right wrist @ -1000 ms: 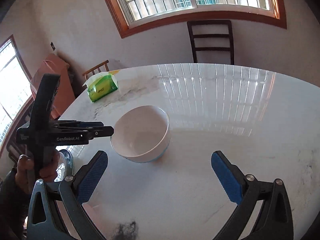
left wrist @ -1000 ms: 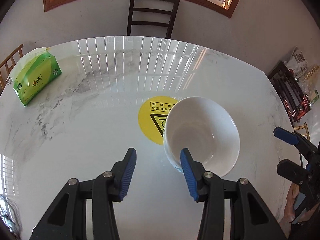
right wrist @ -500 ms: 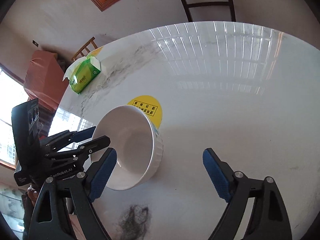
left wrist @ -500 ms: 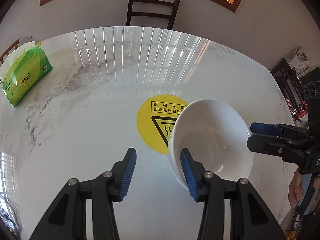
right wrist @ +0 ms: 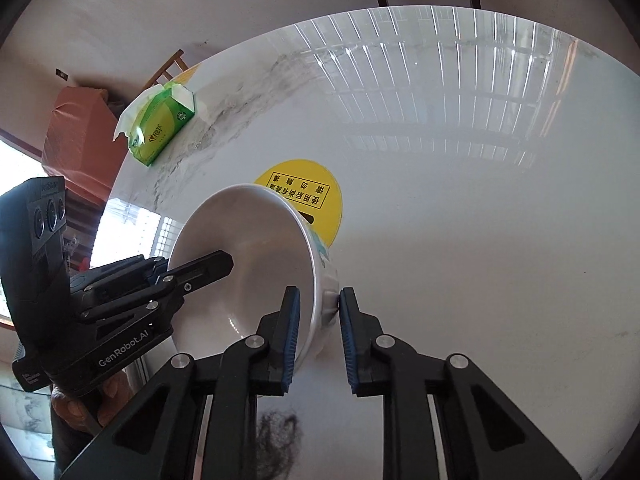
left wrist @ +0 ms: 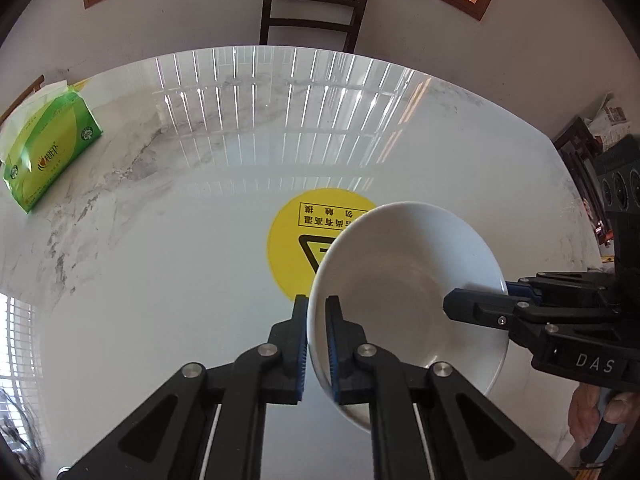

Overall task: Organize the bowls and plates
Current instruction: 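Carry the Dog bowl into the white ribbed bowl and open both tools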

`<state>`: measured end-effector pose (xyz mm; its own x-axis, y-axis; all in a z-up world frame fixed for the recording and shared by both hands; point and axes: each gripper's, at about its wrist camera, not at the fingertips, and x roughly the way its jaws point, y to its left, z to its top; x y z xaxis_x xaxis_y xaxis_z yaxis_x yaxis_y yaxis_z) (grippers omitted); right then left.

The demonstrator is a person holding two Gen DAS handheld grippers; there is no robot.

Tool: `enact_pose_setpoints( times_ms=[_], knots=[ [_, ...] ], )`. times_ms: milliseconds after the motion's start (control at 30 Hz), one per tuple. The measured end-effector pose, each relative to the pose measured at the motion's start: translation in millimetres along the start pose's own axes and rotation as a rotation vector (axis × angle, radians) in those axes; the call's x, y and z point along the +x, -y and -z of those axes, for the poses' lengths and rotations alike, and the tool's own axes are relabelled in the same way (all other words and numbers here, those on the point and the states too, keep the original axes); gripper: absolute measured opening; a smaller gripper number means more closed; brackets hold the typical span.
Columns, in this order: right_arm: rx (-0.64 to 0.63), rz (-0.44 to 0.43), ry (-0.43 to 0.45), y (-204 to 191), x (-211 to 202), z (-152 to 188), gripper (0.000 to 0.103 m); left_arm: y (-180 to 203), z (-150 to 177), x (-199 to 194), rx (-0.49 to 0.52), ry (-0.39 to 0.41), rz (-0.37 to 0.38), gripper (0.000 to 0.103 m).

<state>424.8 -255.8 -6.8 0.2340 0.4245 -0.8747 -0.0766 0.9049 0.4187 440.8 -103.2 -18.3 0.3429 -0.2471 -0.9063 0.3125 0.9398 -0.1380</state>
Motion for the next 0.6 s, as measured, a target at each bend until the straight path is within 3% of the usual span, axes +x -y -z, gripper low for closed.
enact_pose_setpoints(
  times_ms=[67,200,600],
  knots=[
    [0.0,0.012,0.003,-1.6,0.2,1.0,0.017,5.7,2.2,-6.4,0.023,0.023,-0.026,0.008],
    [0.037,-0.027,0.01,3.3,-7.2,4.8,0.012,4.2,8.5,-21.4,0.017,0.044,-0.007,0.006],
    [0.022,-0.112,0.049,-32.6,-65.8,43.7,0.015,11.2,44.9,-97.5,-0.033,0.086,0.012,0.006]
  ],
)
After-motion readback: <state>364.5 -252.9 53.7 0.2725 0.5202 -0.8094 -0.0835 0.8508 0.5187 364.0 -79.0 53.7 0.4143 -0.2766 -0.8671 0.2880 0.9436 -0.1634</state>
